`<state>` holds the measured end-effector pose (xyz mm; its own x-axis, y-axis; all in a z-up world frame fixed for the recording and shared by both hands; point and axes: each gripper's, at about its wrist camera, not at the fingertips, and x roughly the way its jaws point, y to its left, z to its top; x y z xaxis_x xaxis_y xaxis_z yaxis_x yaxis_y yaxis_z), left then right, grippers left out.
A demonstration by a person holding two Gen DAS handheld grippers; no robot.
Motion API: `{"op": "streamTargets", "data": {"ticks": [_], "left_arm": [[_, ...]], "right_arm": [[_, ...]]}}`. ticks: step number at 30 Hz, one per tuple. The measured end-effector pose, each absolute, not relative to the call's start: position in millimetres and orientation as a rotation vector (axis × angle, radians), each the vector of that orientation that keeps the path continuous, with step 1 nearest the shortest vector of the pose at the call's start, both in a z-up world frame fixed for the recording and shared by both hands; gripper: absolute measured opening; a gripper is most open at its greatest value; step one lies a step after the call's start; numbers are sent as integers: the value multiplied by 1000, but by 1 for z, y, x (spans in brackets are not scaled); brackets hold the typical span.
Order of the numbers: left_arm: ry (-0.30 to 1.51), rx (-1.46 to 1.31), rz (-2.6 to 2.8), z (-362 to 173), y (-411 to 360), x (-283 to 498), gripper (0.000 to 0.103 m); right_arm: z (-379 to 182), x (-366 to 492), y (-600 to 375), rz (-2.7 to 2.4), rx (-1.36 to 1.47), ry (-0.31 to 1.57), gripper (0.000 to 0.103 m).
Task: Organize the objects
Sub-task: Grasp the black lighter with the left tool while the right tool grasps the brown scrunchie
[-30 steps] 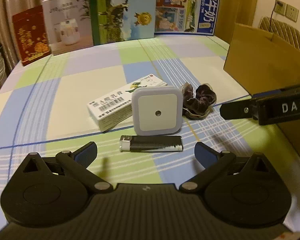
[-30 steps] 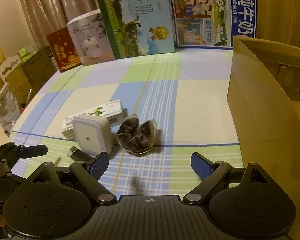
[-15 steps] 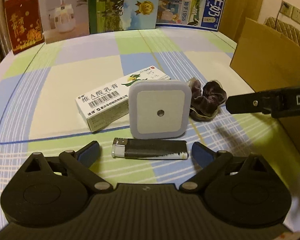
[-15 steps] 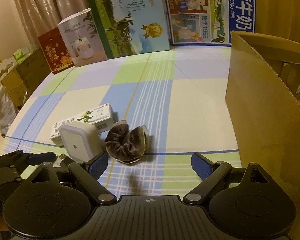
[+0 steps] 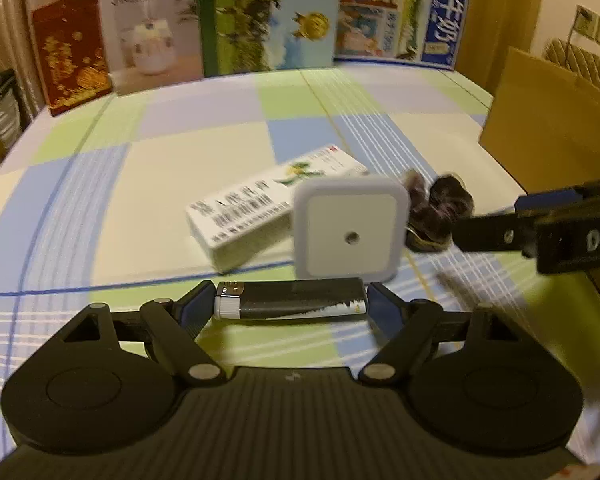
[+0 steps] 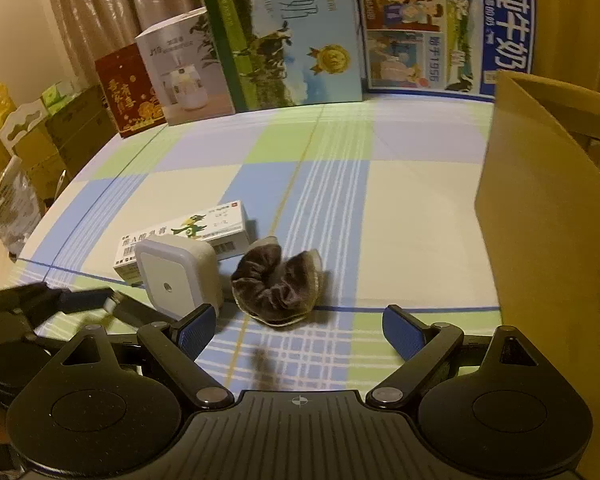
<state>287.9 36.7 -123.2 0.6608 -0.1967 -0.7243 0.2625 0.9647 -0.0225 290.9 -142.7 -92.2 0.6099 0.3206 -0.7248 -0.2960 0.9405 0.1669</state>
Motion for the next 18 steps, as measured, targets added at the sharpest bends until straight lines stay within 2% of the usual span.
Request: {"op": "streamTargets", "data": {"ticks": [13, 18], "left_arm": [[806, 82, -241, -122, 43, 287, 79], [802, 83, -238, -122, 44, 287, 79]], "right_arm": [[-119, 315, -114, 363, -85, 811, 86], [-124, 321, -110, 368, -106, 795, 58]]}}
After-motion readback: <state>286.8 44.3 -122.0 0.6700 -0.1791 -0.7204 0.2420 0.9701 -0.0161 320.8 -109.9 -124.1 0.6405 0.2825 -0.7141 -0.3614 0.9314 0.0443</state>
